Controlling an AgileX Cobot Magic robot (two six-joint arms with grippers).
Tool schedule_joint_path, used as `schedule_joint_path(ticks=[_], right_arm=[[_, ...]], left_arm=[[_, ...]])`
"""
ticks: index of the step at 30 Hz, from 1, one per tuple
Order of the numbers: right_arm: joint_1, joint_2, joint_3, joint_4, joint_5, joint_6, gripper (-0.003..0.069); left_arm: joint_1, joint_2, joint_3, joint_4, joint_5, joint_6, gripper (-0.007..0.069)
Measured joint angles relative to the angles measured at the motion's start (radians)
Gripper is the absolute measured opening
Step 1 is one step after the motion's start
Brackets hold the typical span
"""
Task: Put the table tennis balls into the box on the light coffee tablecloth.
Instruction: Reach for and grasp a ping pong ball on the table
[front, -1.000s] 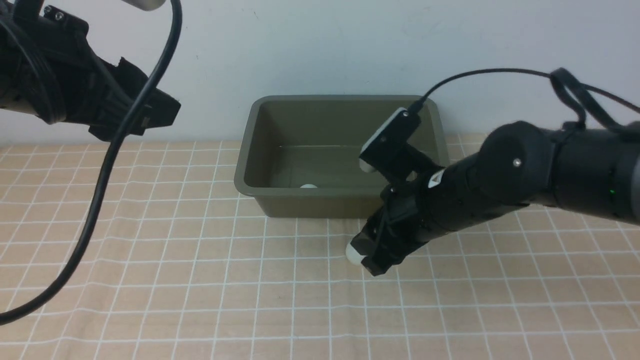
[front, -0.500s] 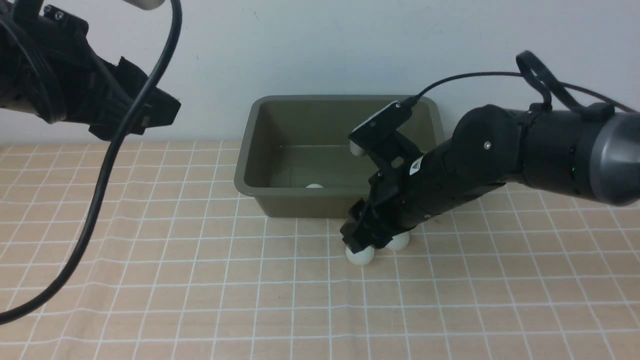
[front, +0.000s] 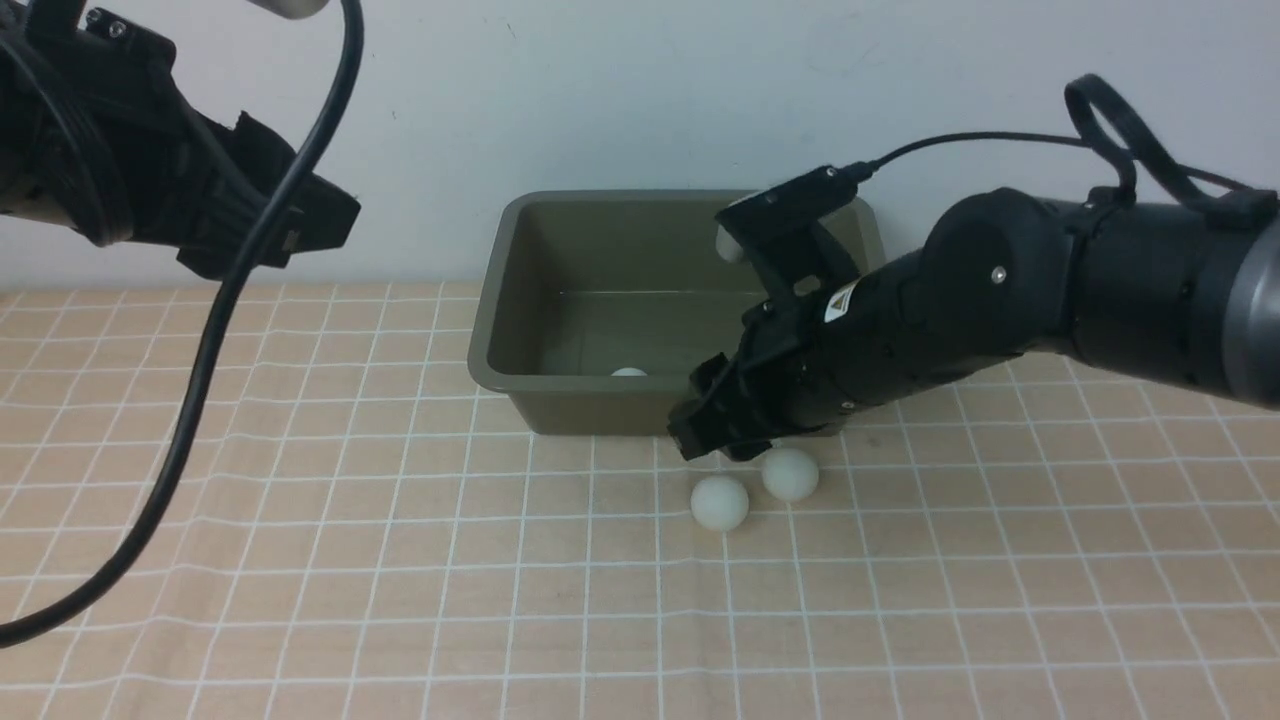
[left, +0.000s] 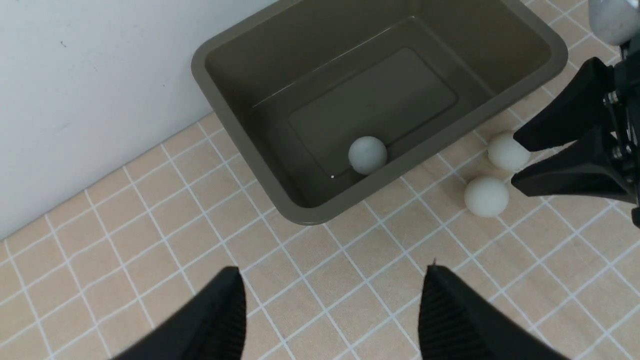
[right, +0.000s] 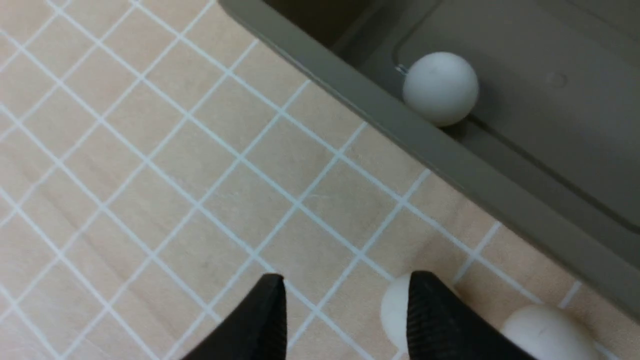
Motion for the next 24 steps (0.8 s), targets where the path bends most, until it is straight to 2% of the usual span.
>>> schedule_joint_path(ticks=[7, 16, 20, 24], right_arm=[[0.045, -0.001, 0.024, -0.003, 0.001, 0.03, 0.0309], [0.045, -0.001, 0.121, -0.104, -0.038, 0.137, 0.0316], [0.045, -0.001, 0.124, -0.104, -0.053, 0.141, 0.0358], [0.045, -0.001, 0.124, -0.077, -0.06, 0.143, 0.0436]], left_arm=[[0.0, 0.0, 0.0, 0.0, 0.0, 0.0, 0.0386], [0.0, 0.0, 0.0, 0.0, 0.0, 0.0, 0.0386], [0.0, 0.001, 0.0, 0.0, 0.0, 0.0, 0.0386], [0.0, 0.002, 0.0, 0.0, 0.0, 0.0, 0.0386]])
